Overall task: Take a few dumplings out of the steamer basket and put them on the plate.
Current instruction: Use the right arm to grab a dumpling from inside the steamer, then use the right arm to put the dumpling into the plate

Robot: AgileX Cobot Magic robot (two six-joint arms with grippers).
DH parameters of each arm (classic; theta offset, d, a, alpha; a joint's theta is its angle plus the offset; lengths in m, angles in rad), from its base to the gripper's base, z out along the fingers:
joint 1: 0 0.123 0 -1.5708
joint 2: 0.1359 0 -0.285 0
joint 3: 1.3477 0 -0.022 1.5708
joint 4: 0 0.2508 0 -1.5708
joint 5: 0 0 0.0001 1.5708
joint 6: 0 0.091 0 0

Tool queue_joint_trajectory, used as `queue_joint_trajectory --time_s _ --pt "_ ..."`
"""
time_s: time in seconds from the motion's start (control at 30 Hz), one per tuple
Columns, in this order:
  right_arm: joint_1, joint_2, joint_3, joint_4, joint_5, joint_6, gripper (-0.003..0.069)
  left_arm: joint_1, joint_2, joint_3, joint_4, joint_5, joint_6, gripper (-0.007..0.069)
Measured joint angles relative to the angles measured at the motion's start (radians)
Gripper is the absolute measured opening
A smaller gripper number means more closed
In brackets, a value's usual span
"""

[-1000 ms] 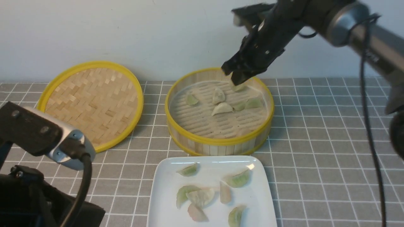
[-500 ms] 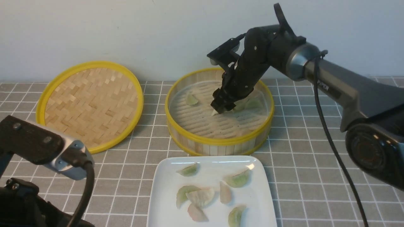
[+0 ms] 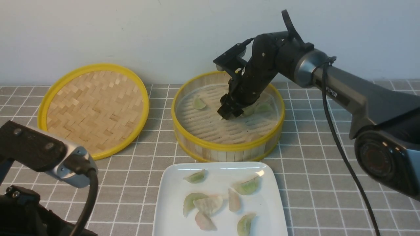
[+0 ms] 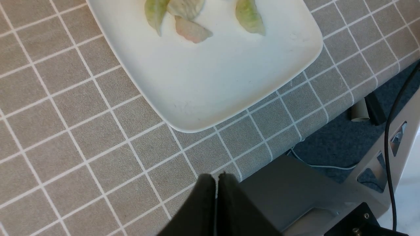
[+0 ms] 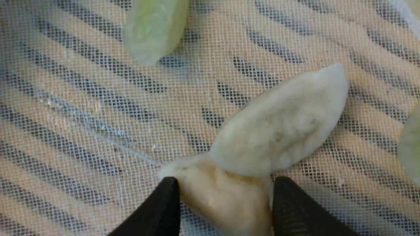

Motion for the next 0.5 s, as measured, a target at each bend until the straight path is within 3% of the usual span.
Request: queue_joint_trajectory --time_s 0.17,0.3,0.5 --pt "0.000 0.017 -0.091 -0.013 0.133 0.012 0.0316 0.000 0.000 0.000 0.002 0.000 0.000 -0.0005" --pt "0.000 -0.007 -0.152 -0.024 0.150 0.080 0.0057 0.000 0.000 0.000 0.003 0.000 0.000 -0.0005" --pt "0.000 -0.148 -0.127 -0.031 0.160 0.137 -0.0011 0.000 0.000 0.000 0.007 -0.001 0.000 -0.0005"
